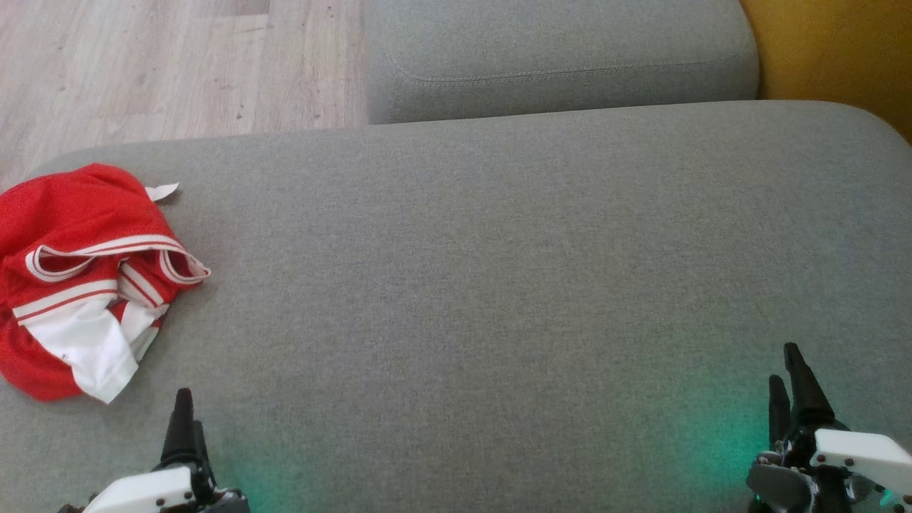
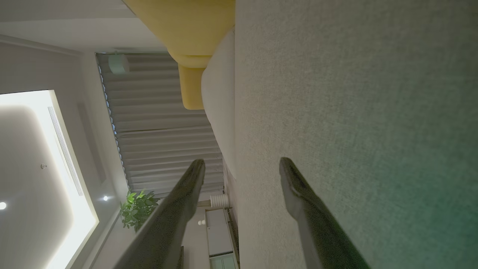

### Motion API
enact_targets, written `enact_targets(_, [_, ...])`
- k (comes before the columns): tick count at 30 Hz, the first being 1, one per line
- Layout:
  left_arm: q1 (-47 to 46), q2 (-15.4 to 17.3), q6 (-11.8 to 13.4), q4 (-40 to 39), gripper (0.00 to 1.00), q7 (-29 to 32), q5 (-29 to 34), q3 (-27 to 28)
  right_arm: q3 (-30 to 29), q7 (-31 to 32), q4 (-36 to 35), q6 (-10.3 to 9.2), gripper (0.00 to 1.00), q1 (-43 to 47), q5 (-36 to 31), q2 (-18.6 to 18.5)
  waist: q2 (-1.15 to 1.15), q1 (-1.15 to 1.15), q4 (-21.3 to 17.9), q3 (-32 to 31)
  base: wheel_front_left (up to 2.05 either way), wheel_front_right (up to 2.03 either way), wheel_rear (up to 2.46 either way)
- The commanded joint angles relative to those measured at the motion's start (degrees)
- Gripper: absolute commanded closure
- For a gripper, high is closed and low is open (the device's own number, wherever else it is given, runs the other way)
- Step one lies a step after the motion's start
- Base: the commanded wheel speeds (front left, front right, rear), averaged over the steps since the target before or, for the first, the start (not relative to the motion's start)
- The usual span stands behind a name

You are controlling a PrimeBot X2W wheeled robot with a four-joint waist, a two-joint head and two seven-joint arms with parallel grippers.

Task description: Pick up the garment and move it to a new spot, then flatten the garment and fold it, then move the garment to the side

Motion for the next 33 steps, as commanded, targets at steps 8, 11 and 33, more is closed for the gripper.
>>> enact_targets(8, [-1.8, 0.4, 1.6, -2.8, 0.0, -1.7, 6.9, -1.4, 0.3, -2.1, -2.7, 0.06, 0.0, -2.3, -6.6, -0.2, 0.0, 0.0, 0.1, -0.1, 0.0, 0.0, 0.0])
enact_targets(11, [-1.8, 0.6, 2.3, -3.0, 0.0, -2.2, 9.7, -2.0, 0.3, -2.6, -3.1, 0.07, 0.0, -2.3, -10.1, -0.2, 0.0, 0.0, 0.1, -0.1, 0.0, 0.0, 0.0])
enact_targets(33, [-2.0, 2.8, 6.0, -5.3, 0.0, -5.9, 28.3, -6.7, 2.4, -5.0, -5.6, 0.15, 0.0, -2.3, -28.8, -0.2, 0.0, 0.0, 0.7, -0.1, 0.0, 0.0, 0.0])
